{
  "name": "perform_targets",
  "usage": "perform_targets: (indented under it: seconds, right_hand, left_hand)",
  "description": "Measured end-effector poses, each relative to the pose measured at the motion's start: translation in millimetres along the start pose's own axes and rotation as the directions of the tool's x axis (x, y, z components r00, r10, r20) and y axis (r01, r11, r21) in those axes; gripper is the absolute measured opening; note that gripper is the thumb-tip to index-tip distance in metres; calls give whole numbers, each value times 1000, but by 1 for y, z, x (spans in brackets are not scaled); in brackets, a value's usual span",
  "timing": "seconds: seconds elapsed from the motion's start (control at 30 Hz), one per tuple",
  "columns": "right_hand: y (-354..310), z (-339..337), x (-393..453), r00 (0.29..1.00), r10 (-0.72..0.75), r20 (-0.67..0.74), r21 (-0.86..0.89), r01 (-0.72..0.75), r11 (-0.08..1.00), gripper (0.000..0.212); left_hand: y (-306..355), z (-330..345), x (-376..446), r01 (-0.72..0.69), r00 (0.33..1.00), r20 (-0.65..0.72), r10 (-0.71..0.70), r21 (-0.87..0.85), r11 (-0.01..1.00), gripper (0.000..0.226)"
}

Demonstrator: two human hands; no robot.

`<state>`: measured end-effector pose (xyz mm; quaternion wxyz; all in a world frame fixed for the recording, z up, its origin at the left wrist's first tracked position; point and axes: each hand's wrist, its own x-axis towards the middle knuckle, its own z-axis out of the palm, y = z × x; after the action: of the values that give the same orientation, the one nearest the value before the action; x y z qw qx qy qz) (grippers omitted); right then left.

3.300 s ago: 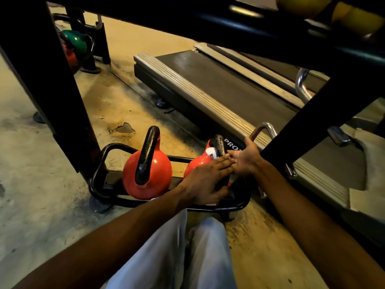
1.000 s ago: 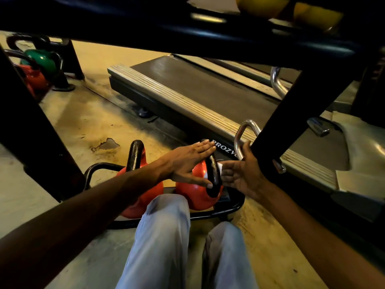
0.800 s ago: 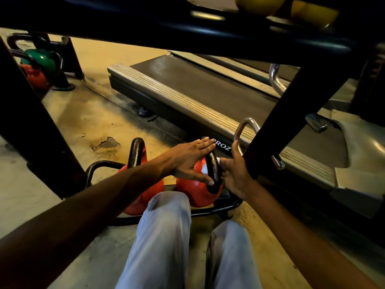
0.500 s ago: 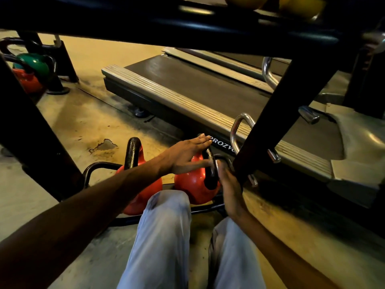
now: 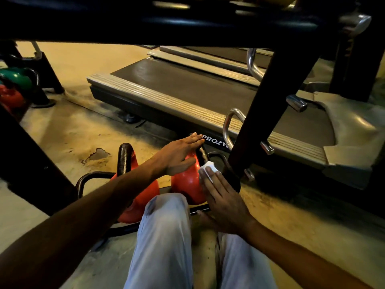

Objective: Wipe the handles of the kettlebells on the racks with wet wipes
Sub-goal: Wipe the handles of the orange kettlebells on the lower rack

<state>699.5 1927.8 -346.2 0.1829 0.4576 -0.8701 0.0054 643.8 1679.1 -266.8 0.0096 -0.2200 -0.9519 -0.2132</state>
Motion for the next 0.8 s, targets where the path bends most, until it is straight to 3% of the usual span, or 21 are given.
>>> perform_targets:
  seconds: [0.1,0.27,0.37,0.5,0.63,0.7,0.8]
  right_hand:
    - [12,-3,9,974,-220,48,-77,223,972,82]
    - [64,-25,34,840,-528,124,-115,540,834,65]
    - [76,-37,58,873,-468,136,-47,478,877,60]
    - [65,-38,79,962,-233,140,152,211,965,63]
    - [55,-39,68,983,-59,176,210,21,977,72]
    - [53,-41,50,983,-100,151,203,69,977,74]
    - [59,-42,26,923,-361,134,80,353,932,71]
  left_hand:
    - [-1,-3,-1,-3,1000,10,3,12,1000,78]
    - [-1,-7,-2,-44,999,22,43,18,999,76]
    - [-1,-12,6,-53,998,-29,53,-10,999,76]
    - [-4,-18,12,-15,995,-102,6,-91,996,79]
    - [-7,-15,5,21,993,-116,-32,-103,995,73]
    - [-8,-13,2,27,991,-126,-41,-109,994,71]
    - [-6,-11,1,27,992,-120,-41,-120,992,71]
